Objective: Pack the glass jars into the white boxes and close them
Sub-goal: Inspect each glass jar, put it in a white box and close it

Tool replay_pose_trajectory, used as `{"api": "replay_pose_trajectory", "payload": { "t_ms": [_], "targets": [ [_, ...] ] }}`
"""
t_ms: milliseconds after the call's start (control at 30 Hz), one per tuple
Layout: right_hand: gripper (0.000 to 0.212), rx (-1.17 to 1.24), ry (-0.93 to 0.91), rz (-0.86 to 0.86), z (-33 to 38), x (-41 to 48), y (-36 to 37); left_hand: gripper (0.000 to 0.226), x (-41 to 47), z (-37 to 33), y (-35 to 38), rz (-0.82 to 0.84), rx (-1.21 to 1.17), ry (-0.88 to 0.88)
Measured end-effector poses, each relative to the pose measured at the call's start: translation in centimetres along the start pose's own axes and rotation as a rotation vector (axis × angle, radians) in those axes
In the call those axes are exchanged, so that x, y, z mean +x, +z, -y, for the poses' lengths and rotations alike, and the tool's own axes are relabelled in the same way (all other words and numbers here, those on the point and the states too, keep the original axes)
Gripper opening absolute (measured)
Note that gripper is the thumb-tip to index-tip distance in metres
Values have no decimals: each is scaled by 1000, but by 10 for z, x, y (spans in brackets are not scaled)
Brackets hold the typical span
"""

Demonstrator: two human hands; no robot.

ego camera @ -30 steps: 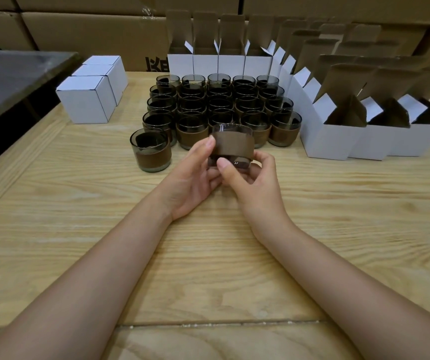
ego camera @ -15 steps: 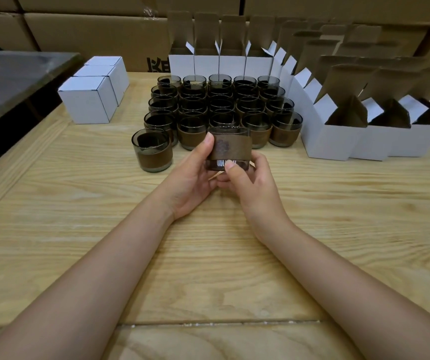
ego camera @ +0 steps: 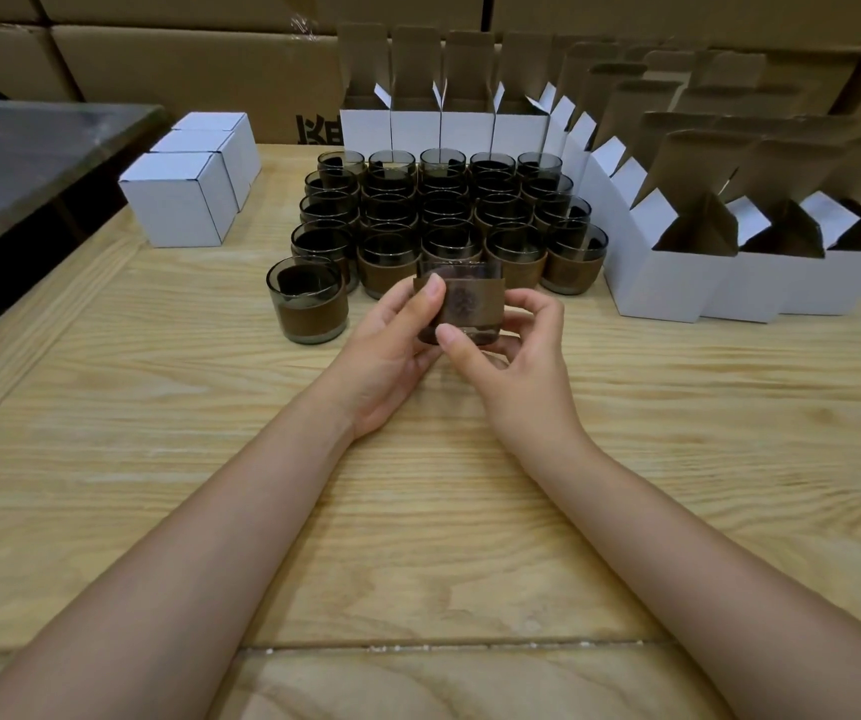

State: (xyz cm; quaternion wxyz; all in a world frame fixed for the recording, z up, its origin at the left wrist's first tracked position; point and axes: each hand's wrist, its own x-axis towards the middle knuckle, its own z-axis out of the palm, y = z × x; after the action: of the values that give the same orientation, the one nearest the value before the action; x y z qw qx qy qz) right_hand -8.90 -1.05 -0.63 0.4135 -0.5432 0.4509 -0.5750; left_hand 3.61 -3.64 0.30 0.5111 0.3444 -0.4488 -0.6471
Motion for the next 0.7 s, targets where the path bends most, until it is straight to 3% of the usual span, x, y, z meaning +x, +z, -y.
{"api": "replay_pose_trajectory", "payload": {
  "t_ms": [200, 533, 700],
  "targets": [
    [38, 99, 11, 0, -1, 2, 0, 69, 1, -2, -1, 32, -14, -17],
    [31, 236, 67, 69, -3, 4, 2, 62, 2, 0, -6, 108, 4, -22],
    [44, 198, 95, 60, -3, 6, 1, 53, 2, 1, -4, 95, 9, -14]
  ]
}}
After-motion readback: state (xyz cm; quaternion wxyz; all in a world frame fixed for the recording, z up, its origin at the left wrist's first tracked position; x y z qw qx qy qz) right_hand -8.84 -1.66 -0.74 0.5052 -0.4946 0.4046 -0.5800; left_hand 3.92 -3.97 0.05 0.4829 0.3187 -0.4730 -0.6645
